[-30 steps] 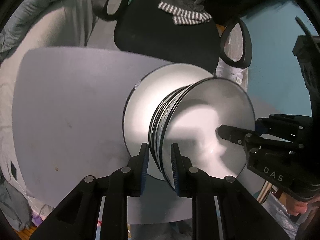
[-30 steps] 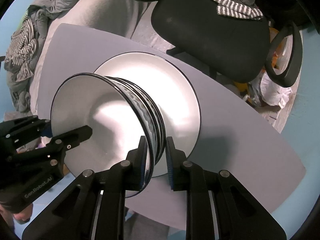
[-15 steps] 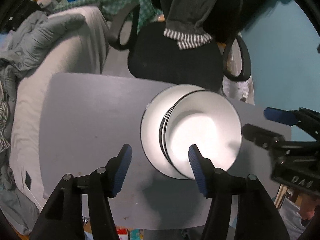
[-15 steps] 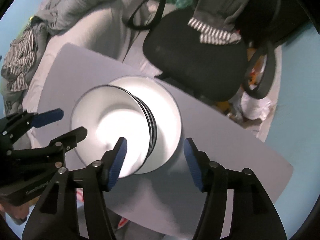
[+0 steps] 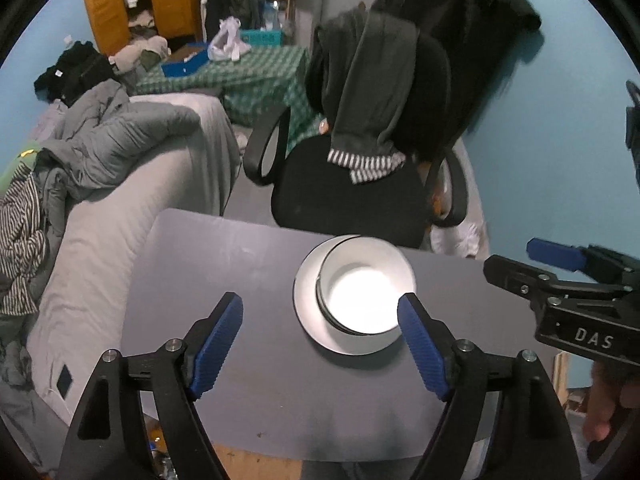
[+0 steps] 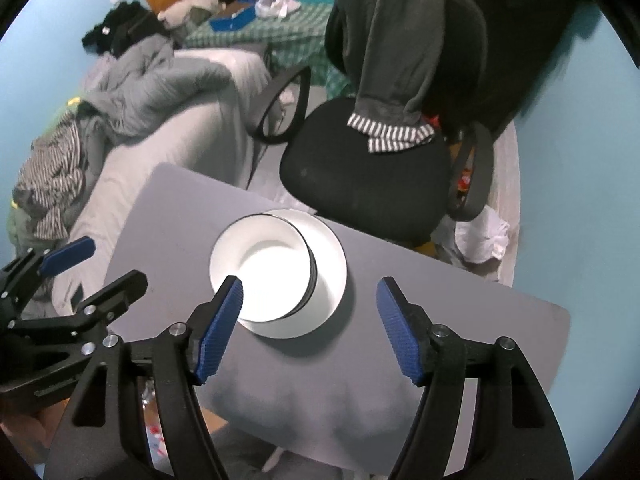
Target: Organize plates and bowls
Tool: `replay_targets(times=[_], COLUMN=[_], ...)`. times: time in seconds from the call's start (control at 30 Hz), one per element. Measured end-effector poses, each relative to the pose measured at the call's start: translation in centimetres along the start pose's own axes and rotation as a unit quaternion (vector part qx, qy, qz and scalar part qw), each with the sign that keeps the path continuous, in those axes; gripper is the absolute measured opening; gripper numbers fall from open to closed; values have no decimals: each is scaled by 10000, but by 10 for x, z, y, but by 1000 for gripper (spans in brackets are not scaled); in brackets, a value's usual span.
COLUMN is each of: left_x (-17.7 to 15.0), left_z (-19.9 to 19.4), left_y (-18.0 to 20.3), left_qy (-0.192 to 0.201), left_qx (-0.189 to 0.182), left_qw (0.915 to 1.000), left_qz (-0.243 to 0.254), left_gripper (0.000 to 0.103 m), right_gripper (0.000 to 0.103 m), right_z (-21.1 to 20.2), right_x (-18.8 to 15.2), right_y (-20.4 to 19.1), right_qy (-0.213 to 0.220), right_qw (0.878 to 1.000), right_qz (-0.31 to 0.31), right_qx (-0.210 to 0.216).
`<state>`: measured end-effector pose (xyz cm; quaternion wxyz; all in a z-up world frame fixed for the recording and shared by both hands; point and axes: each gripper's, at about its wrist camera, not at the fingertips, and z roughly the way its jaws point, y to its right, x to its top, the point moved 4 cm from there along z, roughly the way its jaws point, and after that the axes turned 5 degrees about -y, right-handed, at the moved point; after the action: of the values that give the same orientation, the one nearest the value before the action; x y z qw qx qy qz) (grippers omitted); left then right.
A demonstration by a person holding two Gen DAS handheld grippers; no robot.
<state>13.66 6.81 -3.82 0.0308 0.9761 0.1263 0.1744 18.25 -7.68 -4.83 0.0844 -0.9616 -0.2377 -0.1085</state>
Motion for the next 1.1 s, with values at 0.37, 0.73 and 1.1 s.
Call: replay_targets(times=[0.37,0.73,1.1], left_x=[-23,-32,-39], left_z=[-59,-90,-90], left_y=[20,22,25], left_qy=[533,714,646], left_qx=[140,-123,-174], left_qw=[9979,9971,9973], left_qz=[336,238,297], left_gripper=[87,87,87], right_gripper=[70,70,70], right_z=[-64,-107,-112], right_x=[-25,-50,-65], right_y=[3,5,2], right_qy=[760,1257,1244], right_qw=[9966,9904,9903], right_qz=[290,473,552], right_qx=[-139,-340,-262])
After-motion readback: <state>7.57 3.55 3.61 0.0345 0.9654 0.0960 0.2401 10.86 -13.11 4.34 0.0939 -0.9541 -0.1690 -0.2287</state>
